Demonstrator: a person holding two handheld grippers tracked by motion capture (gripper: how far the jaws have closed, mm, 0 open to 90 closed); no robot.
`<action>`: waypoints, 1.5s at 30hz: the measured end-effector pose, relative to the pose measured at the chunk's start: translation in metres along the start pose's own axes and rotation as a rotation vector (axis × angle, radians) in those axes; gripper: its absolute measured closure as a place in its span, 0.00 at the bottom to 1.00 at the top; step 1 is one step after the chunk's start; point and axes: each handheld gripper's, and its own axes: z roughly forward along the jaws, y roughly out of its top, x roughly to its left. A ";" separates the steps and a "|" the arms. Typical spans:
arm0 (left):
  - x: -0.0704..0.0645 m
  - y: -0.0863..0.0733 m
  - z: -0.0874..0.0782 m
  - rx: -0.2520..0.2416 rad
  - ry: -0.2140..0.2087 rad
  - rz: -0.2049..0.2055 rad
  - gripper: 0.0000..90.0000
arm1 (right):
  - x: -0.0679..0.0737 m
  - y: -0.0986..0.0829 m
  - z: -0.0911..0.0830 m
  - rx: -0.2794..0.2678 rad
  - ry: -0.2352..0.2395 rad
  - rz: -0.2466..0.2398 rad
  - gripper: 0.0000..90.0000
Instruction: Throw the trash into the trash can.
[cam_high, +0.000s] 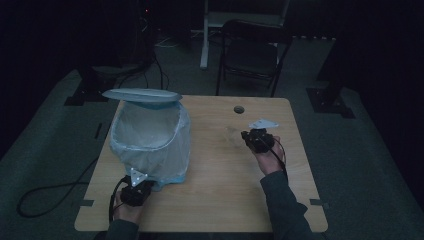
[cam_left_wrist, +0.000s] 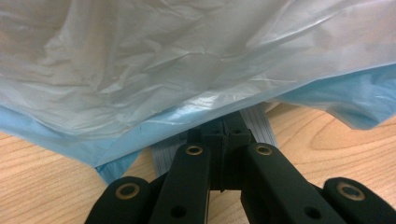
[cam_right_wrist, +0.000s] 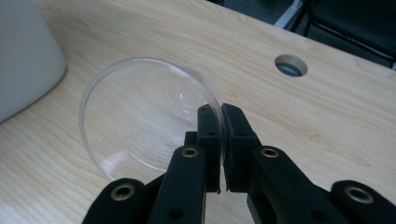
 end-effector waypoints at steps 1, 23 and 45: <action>0.000 0.000 0.000 0.000 0.000 0.000 1.00 | 0.001 0.002 -0.002 0.001 0.002 -0.008 0.97; 0.000 0.000 0.000 0.000 0.001 0.000 1.00 | 0.008 0.032 -0.040 -0.064 0.046 -0.062 0.97; 0.000 0.000 0.000 0.001 0.002 0.002 1.00 | 0.016 0.050 -0.065 -0.110 0.086 -0.097 0.97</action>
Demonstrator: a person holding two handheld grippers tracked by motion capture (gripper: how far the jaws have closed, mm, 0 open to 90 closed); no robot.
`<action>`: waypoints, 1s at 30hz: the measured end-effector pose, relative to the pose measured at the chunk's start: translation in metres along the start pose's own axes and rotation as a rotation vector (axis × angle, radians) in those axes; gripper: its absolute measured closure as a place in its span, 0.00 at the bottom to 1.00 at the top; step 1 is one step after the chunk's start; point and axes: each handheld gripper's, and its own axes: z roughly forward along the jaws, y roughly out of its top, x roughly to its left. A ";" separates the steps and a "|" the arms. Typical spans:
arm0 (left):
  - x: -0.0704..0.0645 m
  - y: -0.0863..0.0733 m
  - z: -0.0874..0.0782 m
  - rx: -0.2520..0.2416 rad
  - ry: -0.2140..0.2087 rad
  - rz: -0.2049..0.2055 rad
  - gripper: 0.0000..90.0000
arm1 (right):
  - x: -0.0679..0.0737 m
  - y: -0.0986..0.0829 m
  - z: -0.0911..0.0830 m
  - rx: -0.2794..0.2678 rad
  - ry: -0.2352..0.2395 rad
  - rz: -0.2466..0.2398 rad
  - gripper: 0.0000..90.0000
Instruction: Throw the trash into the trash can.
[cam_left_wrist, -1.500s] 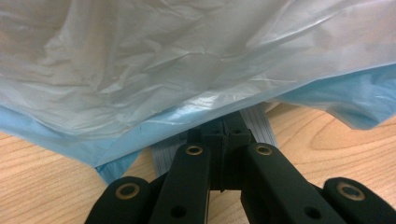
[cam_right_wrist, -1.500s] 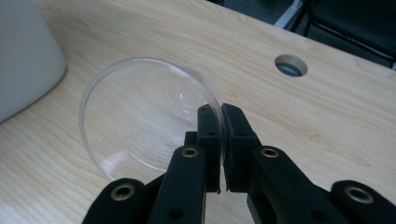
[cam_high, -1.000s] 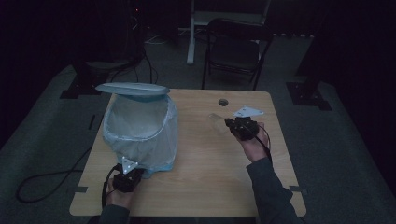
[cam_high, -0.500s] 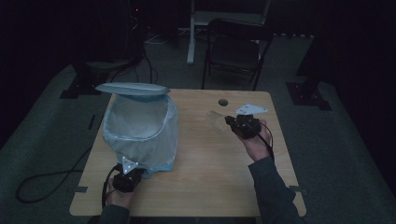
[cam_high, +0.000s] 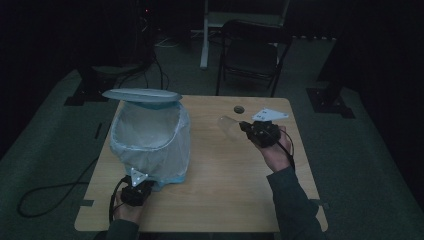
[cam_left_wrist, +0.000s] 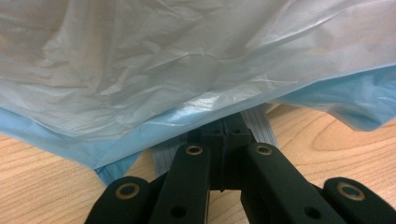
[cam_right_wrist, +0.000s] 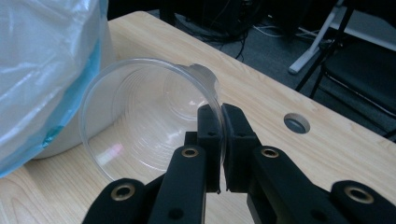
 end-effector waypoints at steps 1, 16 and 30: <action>0.000 0.000 0.000 0.000 0.000 0.001 1.00 | 0.000 0.001 -0.001 -0.005 0.003 -0.003 0.97; 0.000 0.000 0.000 -0.001 0.002 0.000 1.00 | 0.010 0.018 -0.013 -0.049 0.033 -0.028 0.97; -0.001 0.000 0.000 -0.001 0.003 0.002 1.00 | 0.022 0.036 -0.025 -0.088 0.054 -0.071 0.97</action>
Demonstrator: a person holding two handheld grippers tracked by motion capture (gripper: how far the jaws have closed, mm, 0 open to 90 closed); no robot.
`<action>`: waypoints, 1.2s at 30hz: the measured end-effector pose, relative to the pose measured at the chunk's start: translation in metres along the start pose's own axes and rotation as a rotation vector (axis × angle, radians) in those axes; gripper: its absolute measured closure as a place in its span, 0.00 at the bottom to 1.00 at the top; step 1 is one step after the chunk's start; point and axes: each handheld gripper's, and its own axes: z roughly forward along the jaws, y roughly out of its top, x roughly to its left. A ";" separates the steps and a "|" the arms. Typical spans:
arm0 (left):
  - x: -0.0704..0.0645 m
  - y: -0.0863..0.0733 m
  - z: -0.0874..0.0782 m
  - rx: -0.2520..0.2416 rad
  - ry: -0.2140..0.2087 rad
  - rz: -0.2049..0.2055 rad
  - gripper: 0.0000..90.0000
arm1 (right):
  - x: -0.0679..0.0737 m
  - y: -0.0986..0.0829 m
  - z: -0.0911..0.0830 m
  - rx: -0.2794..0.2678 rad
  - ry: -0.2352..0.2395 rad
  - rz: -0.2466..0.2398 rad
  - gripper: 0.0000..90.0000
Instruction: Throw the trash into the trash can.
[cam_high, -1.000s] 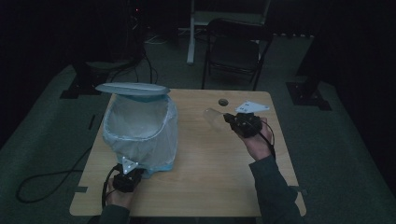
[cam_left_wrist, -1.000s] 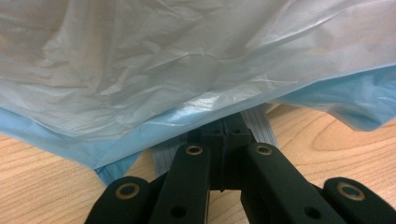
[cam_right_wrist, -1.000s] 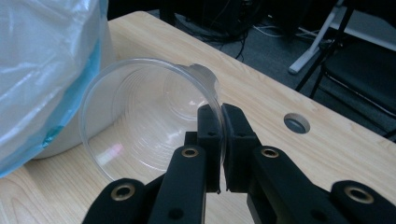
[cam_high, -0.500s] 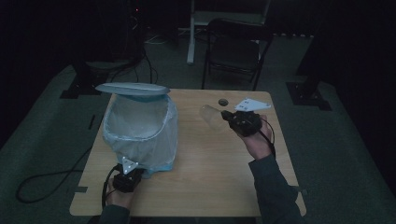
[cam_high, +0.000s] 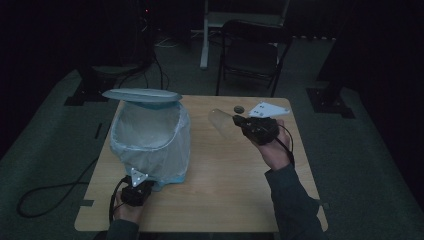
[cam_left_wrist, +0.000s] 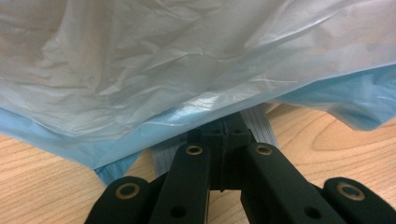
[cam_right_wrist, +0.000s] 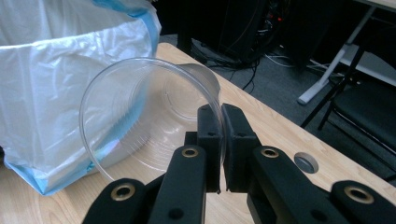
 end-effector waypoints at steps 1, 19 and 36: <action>0.000 0.000 0.000 0.000 0.000 0.000 1.00 | 0.001 0.001 -0.001 -0.001 0.000 0.001 0.97; 0.000 0.000 0.000 0.002 -0.001 0.000 1.00 | 0.011 0.019 -0.006 -0.036 0.023 -0.035 0.97; 0.000 0.000 0.000 0.004 -0.002 0.000 1.00 | 0.022 0.033 -0.005 -0.054 0.055 -0.059 0.97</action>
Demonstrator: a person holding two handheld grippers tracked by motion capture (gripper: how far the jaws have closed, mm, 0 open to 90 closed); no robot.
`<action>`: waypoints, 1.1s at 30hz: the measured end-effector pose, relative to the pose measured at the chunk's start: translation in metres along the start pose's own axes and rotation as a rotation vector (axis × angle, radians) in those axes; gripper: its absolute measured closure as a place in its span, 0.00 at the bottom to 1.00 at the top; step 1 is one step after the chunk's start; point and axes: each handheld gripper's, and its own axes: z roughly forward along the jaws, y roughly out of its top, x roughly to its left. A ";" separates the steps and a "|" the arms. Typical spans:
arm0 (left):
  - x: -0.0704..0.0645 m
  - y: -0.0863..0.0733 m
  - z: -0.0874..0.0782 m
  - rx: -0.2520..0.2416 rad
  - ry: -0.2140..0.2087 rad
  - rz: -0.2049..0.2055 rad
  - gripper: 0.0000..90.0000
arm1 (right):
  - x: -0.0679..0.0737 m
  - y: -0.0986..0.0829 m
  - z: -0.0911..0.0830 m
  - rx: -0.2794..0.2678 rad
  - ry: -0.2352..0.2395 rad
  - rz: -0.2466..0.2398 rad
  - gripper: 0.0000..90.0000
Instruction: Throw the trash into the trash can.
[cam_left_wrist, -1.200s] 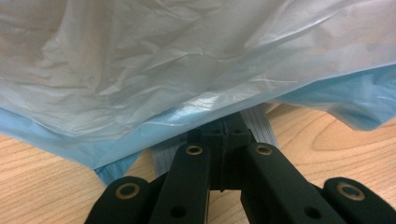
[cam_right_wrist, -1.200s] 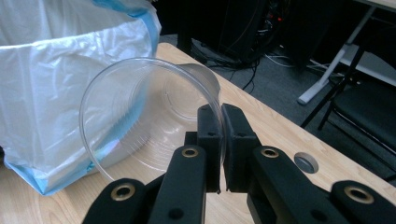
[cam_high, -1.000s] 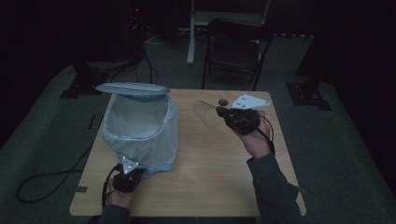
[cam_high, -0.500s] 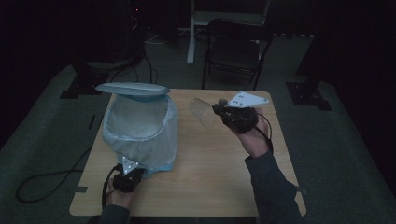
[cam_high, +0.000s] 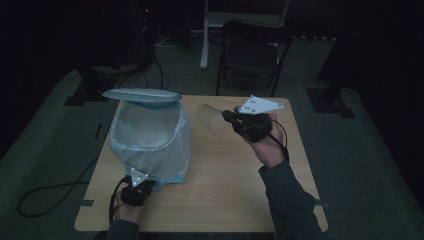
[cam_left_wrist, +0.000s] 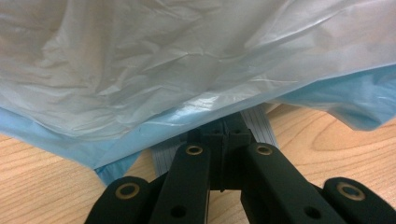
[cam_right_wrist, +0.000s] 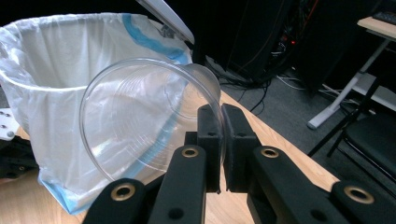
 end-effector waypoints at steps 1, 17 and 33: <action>0.000 0.000 0.000 -0.003 0.001 -0.001 1.00 | 0.000 0.001 0.000 -0.003 0.002 -0.004 0.97; 0.000 0.000 0.000 -0.005 -0.002 -0.004 1.00 | 0.010 0.012 0.011 -0.019 0.037 -0.018 0.97; 0.000 0.000 0.000 -0.005 0.000 -0.003 1.00 | 0.018 0.020 0.020 -0.027 0.064 -0.028 0.97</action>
